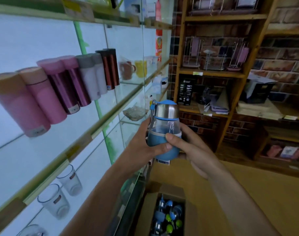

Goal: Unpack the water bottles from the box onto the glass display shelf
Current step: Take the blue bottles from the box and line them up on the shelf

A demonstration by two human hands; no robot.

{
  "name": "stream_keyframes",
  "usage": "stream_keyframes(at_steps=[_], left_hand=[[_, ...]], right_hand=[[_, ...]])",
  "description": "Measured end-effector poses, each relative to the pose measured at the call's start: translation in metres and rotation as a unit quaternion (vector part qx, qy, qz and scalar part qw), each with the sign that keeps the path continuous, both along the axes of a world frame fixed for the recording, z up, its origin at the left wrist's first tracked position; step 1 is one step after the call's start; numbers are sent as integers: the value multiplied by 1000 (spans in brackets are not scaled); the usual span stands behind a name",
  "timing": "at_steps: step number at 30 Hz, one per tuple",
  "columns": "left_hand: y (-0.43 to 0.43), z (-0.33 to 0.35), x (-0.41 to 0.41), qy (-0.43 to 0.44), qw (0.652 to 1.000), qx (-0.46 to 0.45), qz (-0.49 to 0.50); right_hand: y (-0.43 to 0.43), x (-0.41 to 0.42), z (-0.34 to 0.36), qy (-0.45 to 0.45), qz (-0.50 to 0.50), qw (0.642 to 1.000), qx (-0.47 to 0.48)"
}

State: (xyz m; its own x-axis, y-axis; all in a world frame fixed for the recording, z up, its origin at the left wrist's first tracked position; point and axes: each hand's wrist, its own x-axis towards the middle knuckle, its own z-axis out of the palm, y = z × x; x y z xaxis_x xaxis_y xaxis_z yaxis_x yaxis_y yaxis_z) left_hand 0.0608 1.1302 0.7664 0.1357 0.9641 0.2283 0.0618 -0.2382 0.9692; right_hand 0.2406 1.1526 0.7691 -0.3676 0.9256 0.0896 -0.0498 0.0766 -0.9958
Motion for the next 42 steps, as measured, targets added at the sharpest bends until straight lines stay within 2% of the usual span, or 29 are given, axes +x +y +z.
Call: stream_keyframes(at_steps=[14, 26, 36, 42], left_hand=[[-20, 44, -78, 2, 998, 51, 44], [-36, 53, -133, 8, 985, 53, 165], [-57, 65, -150, 33, 946, 51, 317], [-88, 68, -150, 37, 909, 37, 414]], right_hand=[[3, -81, 41, 5, 63, 997, 52], [25, -152, 53, -3, 179, 980, 83], [46, -204, 64, 15, 303, 949, 84], [41, -237, 63, 10, 402, 912, 82]])
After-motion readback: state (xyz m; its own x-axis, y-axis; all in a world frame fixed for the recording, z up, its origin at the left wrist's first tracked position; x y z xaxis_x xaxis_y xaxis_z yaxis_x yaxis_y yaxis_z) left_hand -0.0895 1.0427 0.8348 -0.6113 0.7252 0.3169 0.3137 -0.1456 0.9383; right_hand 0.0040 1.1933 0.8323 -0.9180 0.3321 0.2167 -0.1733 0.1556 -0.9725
